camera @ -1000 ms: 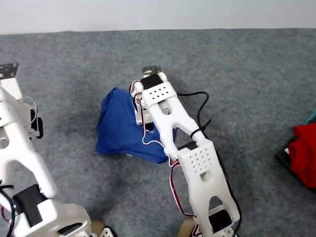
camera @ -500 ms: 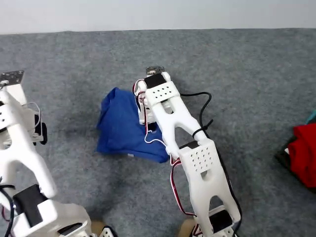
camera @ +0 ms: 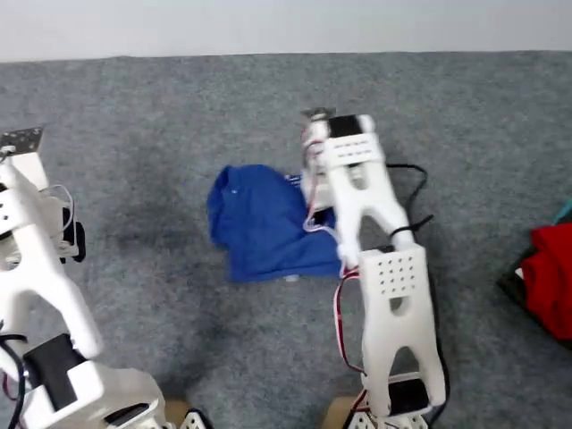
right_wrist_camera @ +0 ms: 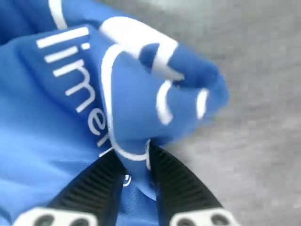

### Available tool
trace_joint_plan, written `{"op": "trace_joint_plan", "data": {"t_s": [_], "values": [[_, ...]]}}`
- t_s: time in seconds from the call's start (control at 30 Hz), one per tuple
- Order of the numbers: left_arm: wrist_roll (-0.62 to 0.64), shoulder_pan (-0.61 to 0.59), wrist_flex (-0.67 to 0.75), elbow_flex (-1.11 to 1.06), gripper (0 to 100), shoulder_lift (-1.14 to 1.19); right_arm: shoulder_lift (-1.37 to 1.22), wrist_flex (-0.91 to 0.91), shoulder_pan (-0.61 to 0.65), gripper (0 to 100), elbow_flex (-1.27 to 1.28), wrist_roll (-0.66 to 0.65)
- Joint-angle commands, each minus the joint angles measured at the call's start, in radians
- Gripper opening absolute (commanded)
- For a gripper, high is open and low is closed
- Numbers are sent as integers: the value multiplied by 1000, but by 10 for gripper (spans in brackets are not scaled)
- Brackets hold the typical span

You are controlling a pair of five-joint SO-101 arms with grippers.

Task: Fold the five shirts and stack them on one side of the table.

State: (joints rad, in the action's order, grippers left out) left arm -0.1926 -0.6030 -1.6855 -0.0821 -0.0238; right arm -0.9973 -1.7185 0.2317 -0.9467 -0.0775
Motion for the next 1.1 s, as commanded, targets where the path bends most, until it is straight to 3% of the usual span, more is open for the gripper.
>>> {"op": "trace_joint_plan", "data": {"t_s": [0.0,0.23,0.63,0.8,0.9,1.07], "values": [[5,-6,-3,7,91,-46,10,15,-82,9,-126,-218],[5,-6,-3,7,91,-46,8,242,-130,9,-144,-654],[6,-8,-25,2,90,-48,-76,676,-1,9,-146,-1131],[6,-8,-25,2,90,-48,-136,872,38,24,-146,-1191],[6,-8,-25,2,90,-48,-147,914,33,139,-146,-1185],[6,-8,-23,2,90,-48,-130,898,30,207,-219,-1066]]}}
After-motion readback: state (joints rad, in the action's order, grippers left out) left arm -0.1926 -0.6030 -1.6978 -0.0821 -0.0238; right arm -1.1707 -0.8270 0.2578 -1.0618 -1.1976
